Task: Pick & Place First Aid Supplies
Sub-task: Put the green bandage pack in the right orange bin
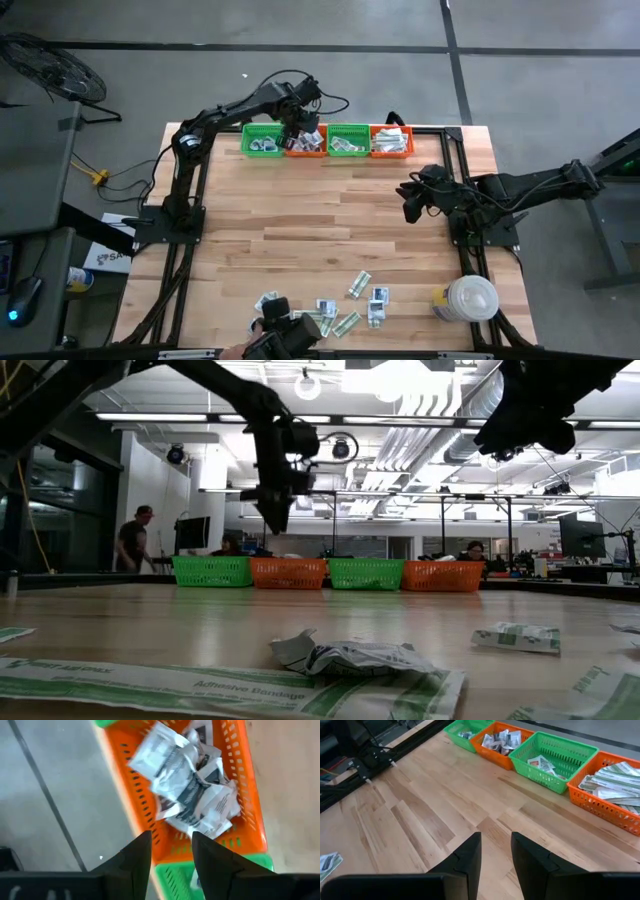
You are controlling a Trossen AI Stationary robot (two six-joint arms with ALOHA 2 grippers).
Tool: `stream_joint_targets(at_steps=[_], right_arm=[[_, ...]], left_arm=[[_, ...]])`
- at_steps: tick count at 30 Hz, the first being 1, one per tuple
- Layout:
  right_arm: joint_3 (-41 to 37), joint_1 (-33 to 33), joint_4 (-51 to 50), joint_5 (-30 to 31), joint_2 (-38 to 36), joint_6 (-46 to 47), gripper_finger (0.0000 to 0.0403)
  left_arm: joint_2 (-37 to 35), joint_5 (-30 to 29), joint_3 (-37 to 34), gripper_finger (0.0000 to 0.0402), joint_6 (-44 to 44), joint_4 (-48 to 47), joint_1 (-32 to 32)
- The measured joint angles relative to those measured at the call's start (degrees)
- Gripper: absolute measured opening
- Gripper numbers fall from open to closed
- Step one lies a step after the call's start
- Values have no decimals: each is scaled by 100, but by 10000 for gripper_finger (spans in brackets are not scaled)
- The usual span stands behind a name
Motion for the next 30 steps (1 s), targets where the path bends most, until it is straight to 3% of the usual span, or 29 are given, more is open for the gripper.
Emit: stream_joint_targets(at_steps=[8,17,25,30], right_arm=[[0,2,-107,-508,0,-28,99],[0,2,-109,-965,0,-177,99],[0,13,-33,-1727,202,-41,99],[0,136,366,-2207,491,-294,99]], left_arm=[[-11,594,946,140,-315,-1128,-321],[-11,596,1198,140,-1190,-1651,-1186],[-21,147,1198,140,-2534,-2766,-2064],[-346,89,1198,140,-3362,-2870,-2667]])
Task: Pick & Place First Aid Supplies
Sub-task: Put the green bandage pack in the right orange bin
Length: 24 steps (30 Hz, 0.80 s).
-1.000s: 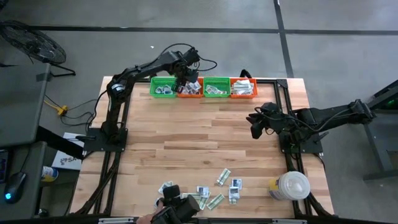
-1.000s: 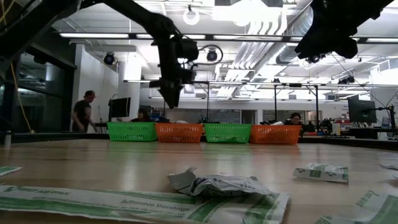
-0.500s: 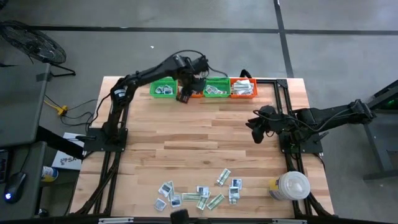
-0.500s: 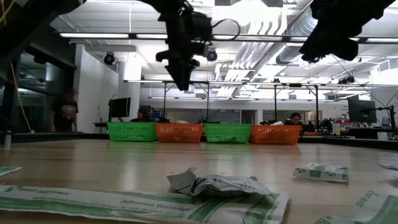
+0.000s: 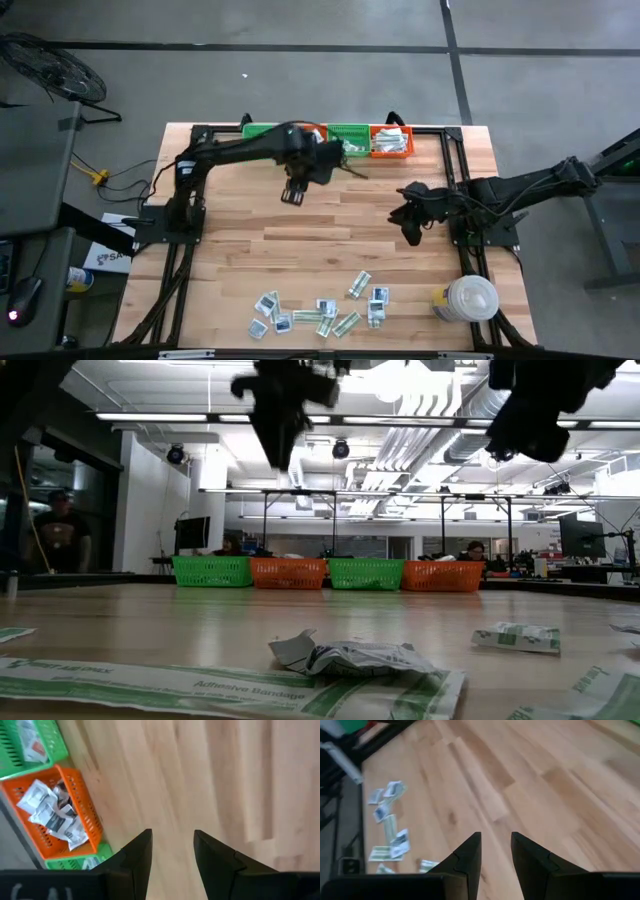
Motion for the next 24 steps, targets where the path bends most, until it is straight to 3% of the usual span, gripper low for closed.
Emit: stream_joint_targets(at_steps=[5,13,24], right_arm=[[309,270,368,-87,389,-313,93],[1485,850,5,-101,1560,-790,68],[2443,1522,-1239,-299,3376,266,72]], left_arm=[[-544,-546,0,140,-1232,-95,-726],[-1111,-1348,-174,140,-2693,32,-2197],[-1160,-2934,-582,140,-4424,-156,-4125]])
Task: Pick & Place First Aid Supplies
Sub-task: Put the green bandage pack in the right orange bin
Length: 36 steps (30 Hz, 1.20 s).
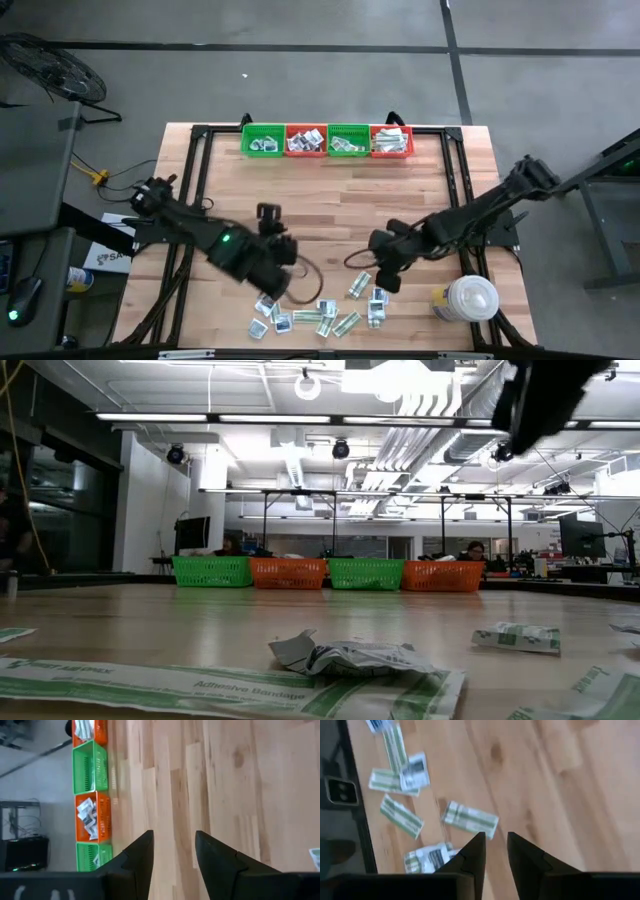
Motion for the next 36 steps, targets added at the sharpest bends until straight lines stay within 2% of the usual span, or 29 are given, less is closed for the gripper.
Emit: stream_joint_targets(at_steps=[4,9,14,21,29,36], right_arm=[[0,127,112,-249,512,429,100],[0,180,349,-294,1020,802,154],[0,145,733,-375,1380,772,193],[0,51,837,-538,1878,753,199],[0,-6,967,-538,2244,804,199],[35,-10,1037,-300,2577,832,199]], left_arm=[[-181,-127,-269,140,-490,-15,-477],[-379,-352,-445,140,-1011,18,-1112],[-404,-887,-448,140,-1362,35,-1754],[-405,-1461,-448,140,-1769,20,-2280],[-404,-1436,-448,140,-1808,-6,-2411],[-404,-1358,-448,140,-1683,-50,-2400]])
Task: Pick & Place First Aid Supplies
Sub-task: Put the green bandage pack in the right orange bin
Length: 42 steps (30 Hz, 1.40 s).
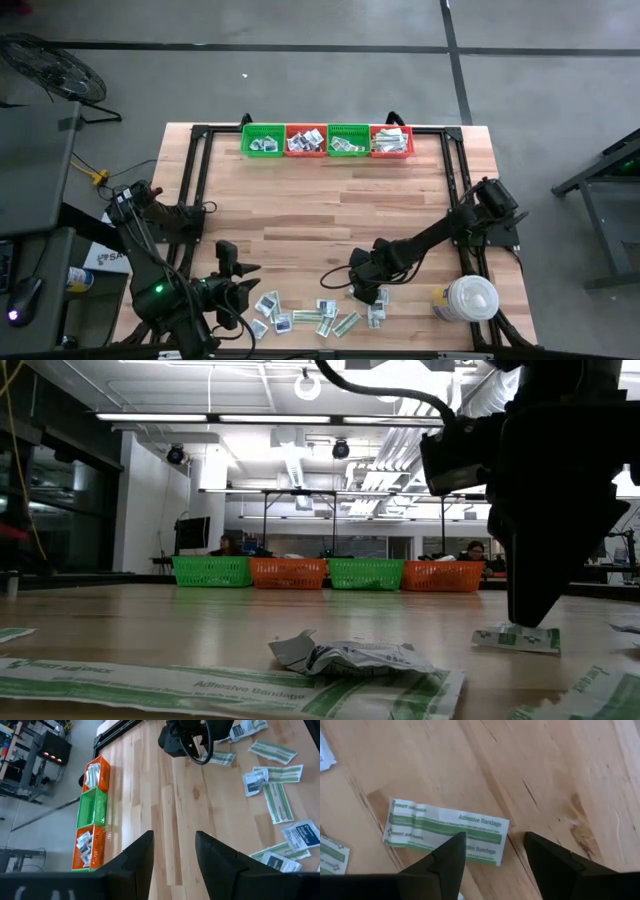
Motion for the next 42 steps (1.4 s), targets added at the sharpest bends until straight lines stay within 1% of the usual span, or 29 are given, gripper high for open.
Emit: stream_joint_targets(at_steps=[8,13,19,28,29,35,39,42], right_arm=[[55,16,-246,158,339,304,197],[52,20,-300,253,347,263,173],[52,13,-382,260,347,243,122],[50,0,-476,205,347,263,15],[46,-2,-474,202,337,263,8],[-38,-5,-484,180,99,439,1],[-90,-33,-717,286,-329,527,1],[-76,-50,-908,524,-782,572,0]], left_arm=[[0,67,0,140,-6,-93,2],[0,156,0,140,2,-89,2],[0,184,0,140,11,-89,2],[2,260,0,140,13,-87,2],[2,289,0,140,13,-87,2],[2,348,0,140,12,-87,2],[2,350,0,140,11,-86,2],[2,344,0,140,9,-85,4]])
